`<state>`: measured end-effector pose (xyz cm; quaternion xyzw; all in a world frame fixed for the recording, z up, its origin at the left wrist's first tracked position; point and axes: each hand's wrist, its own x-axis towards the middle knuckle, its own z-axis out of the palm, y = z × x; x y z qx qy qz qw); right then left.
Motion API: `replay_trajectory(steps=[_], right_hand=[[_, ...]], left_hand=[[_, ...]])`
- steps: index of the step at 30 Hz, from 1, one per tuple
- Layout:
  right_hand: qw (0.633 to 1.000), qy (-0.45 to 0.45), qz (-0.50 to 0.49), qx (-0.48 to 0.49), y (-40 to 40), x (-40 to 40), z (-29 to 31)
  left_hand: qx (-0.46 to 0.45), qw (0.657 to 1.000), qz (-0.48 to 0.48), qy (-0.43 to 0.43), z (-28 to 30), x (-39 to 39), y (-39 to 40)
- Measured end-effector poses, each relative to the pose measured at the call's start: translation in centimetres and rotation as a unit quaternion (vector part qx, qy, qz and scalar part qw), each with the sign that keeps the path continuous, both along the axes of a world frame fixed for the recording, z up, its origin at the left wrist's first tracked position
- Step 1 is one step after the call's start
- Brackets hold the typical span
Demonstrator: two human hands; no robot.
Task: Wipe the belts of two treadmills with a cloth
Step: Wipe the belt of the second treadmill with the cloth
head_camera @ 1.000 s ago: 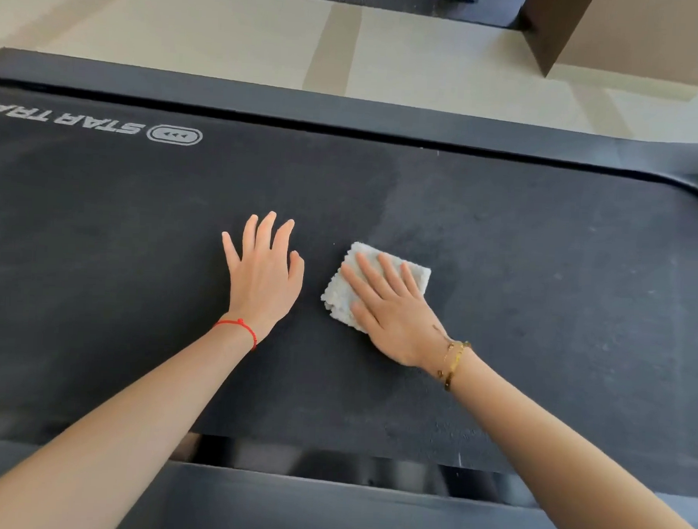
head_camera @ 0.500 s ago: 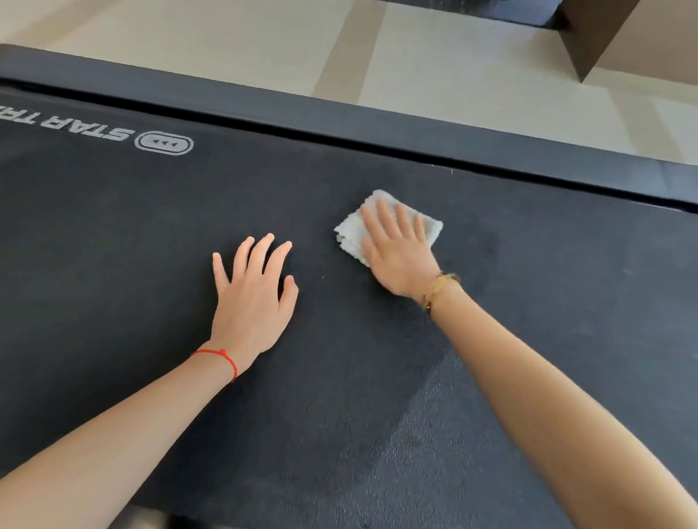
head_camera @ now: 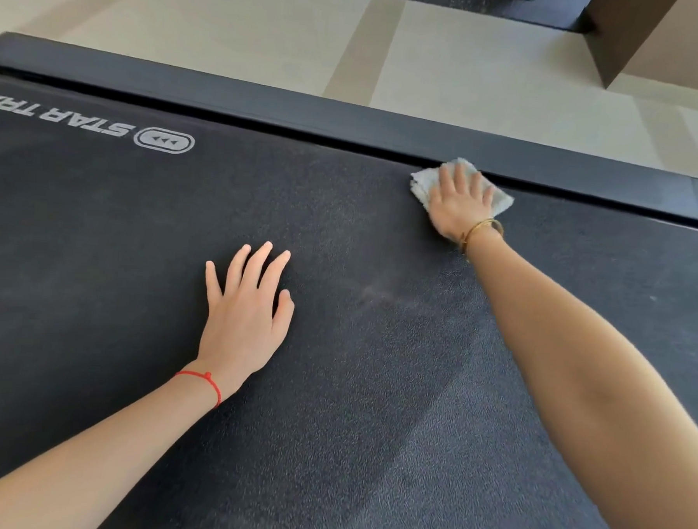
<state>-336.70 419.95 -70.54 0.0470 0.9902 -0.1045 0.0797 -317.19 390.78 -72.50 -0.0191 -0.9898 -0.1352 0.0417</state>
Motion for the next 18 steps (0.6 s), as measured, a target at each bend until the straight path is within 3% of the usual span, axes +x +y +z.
replay_trajectory(steps=[5, 8, 13, 18], right_hand=[[0.978, 0.034, 0.204, 0.020, -8.5, 1.6, -0.1], [0.967, 0.036, 0.253, 0.008, -9.0, 2.0, -0.5], [0.987, 0.060, 0.146, 0.013, -1.3, -0.6, -0.5], [0.997, 0.023, 0.074, 0.011, 2.8, -0.6, -1.0]], left_hand=[[0.003, 1.000, 0.002, 0.000, 0.1, 0.0, 0.0], [0.000, 1.000, -0.003, 0.000, 0.0, 0.1, -0.3], [-0.001, 1.000, -0.006, 0.003, 0.0, 0.2, -0.4], [-0.005, 1.000, -0.003, 0.016, -0.1, 0.1, -0.2]])
